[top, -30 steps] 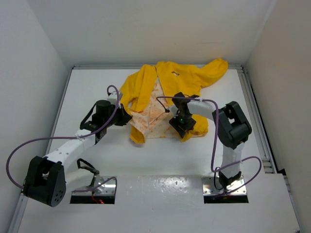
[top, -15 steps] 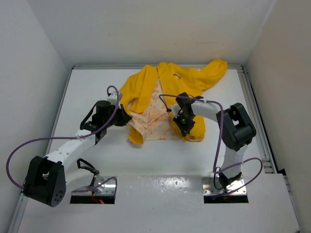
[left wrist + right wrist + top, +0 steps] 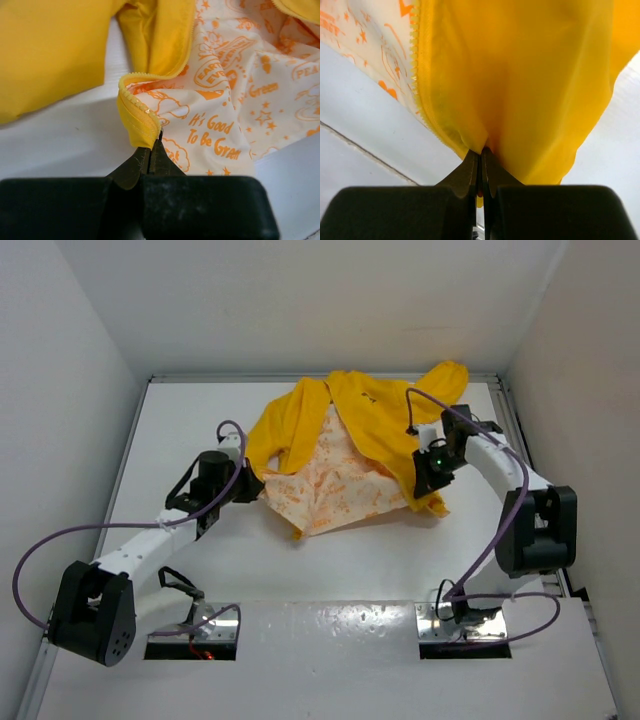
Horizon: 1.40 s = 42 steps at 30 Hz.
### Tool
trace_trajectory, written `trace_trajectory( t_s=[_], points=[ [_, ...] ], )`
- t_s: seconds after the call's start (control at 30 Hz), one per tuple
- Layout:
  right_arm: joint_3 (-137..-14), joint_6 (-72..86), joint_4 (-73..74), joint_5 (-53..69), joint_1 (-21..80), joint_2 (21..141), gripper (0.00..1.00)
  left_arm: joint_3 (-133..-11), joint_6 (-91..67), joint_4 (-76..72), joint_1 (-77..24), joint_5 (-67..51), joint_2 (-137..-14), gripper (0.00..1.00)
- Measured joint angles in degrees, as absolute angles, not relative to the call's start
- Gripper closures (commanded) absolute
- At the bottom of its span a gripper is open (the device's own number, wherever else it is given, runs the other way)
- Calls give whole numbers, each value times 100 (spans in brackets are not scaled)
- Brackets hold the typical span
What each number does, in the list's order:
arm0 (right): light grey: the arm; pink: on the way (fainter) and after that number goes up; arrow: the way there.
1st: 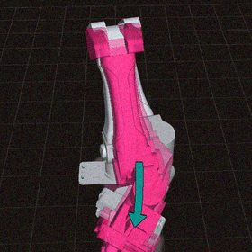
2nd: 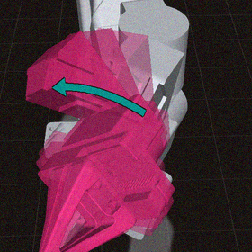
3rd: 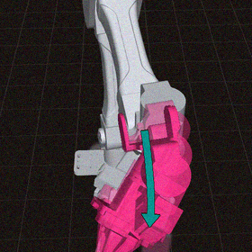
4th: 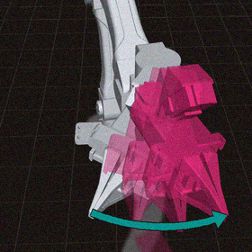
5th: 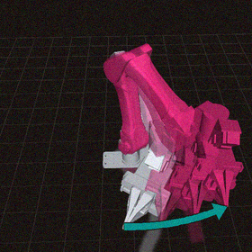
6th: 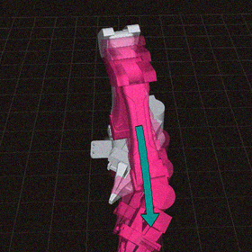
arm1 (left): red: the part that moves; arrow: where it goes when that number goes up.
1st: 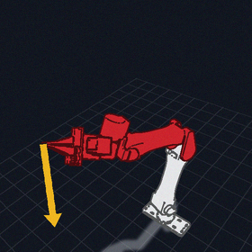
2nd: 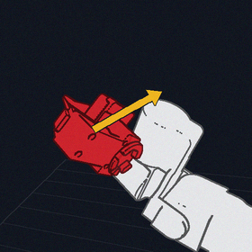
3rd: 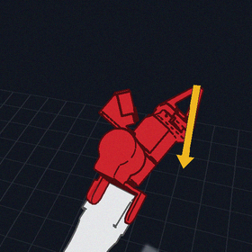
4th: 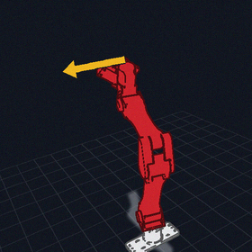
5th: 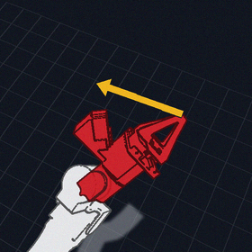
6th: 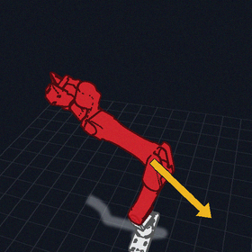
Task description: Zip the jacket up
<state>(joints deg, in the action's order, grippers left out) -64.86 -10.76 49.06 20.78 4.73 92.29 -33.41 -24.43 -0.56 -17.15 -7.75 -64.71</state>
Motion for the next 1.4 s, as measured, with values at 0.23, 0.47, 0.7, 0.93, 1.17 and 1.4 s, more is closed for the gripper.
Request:
trace_trajectory(
  t_s=[0.23, 0.47, 0.7, 0.93, 1.17, 1.4],
  points=[
    [-6545, -934, 5137, 2853, -757, 9229, 100, -3334, -2432, 102, -1605, -366, -6471, 100],
    [-6613, -735, 5148, 3485, -784, 9229, 100, -3406, -2346, -156, -1599, -1236, -6335, 100],
    [-6064, -228, 4772, 3957, 143, 9308, 100, -4357, -2585, -1240, -2792, -2025, -7459, 100],
    [-5811, 355, 4359, 4097, 163, 9553, 100, -5039, -3400, -1984, -3721, -2674, -9286, 100],
    [-5806, 639, 4125, 4331, 99, 9671, 100, -5489, -4766, -3109, -3743, -3452, -11043, 100],
    [-5951, 779, 4235, 4541, -222, 9850, 100, -5747, -5186, -2919, -3758, -3076, -11917, 100]
  ],
)
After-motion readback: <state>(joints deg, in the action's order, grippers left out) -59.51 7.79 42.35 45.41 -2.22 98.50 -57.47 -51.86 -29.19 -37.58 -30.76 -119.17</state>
